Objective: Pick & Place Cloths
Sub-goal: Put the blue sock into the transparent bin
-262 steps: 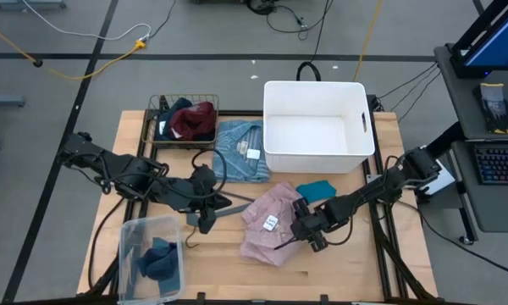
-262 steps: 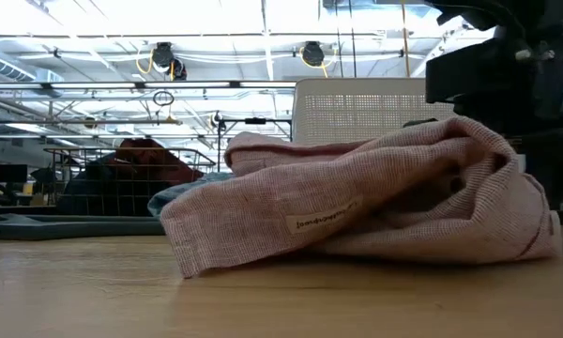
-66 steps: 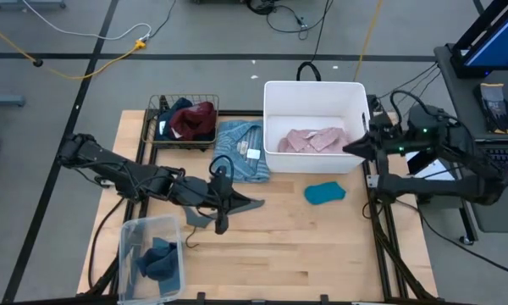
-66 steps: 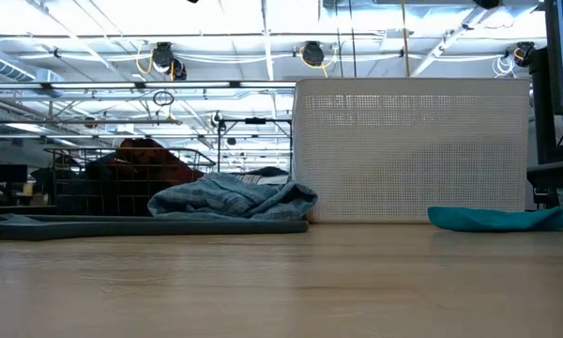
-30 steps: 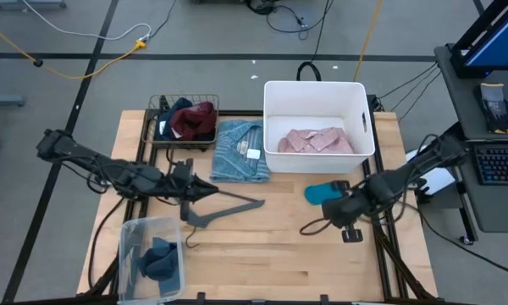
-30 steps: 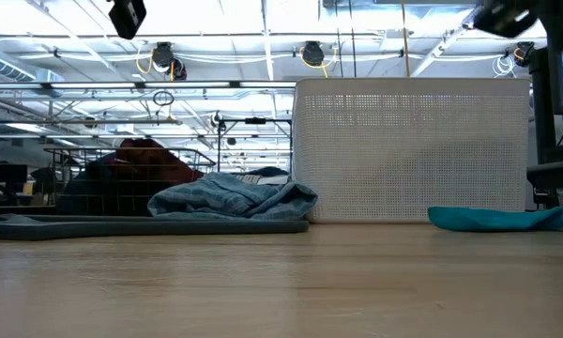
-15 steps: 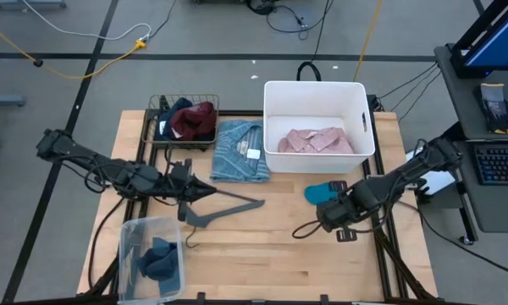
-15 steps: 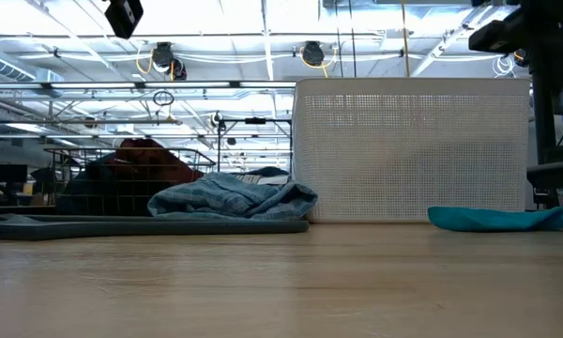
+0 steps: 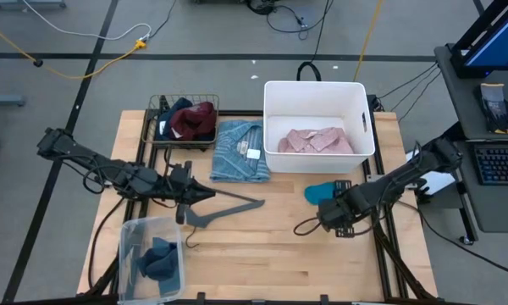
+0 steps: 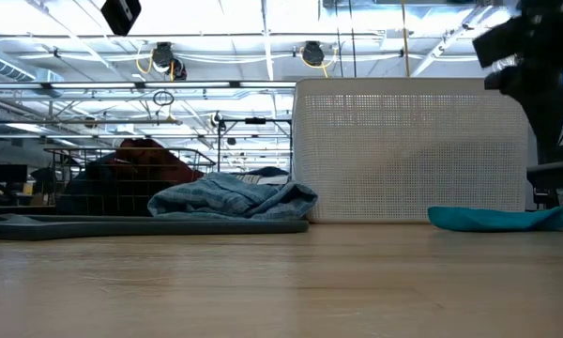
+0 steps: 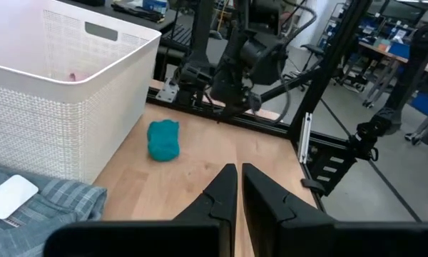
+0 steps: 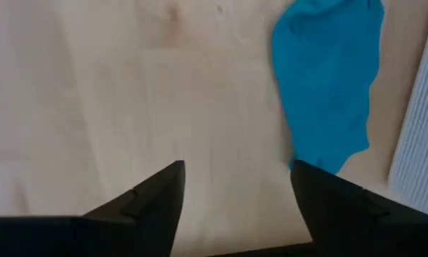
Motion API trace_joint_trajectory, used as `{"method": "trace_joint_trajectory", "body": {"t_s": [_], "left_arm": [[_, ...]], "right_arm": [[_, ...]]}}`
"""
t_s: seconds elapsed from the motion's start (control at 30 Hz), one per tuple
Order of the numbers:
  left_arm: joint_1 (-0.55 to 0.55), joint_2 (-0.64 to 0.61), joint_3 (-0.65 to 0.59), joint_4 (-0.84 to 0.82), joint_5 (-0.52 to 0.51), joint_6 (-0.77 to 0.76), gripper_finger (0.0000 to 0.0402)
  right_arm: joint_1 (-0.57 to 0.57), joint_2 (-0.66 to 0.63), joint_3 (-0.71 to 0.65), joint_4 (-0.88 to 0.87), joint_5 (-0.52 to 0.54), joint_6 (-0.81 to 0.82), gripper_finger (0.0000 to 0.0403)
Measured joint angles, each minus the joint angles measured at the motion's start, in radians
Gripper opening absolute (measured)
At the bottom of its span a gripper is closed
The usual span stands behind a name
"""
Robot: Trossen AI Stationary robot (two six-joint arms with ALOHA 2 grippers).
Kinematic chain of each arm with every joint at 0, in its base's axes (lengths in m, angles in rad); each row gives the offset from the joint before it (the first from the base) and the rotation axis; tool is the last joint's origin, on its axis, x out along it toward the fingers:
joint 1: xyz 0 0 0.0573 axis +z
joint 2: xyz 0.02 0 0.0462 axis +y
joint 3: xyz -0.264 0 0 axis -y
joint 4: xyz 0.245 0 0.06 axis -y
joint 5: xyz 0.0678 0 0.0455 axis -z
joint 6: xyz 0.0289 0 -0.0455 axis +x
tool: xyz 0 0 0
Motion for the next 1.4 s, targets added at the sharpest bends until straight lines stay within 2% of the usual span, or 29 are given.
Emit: {"method": "trace_joint_trajectory", "body": {"t_s": [0.3, 0.57, 0.9, 1.17, 1.4], "left_arm": [[0.000, 0.000, 0.000, 0.001, 0.000, -0.026, 0.0024], [0.000, 0.000, 0.000, 0.002, 0.000, -0.045, 0.0024], [0.000, 0.000, 0.000, 0.019, -0.001, -0.055, 0.0024], [0.000, 0.000, 0.001, 0.021, -0.001, -0.057, 0.0024], [0.000, 0.000, 0.001, 0.021, -0.001, -0.060, 0.0024]], "right_arm": [[-0.072, 0.000, -0.121, 0.037, 0.029, 0.027, 0.0286], [-0.141, 0.000, -0.227, 0.131, 0.035, 0.019, 0.0286], [-0.199, 0.000, -0.294, 0.270, 0.045, -0.043, 0.0280], [-0.221, -0.004, -0.382, 0.422, -0.083, -0.014, 0.0235], [-0.212, -0.003, -0.391, 0.410, -0.109, 0.055, 0.0126]]}}
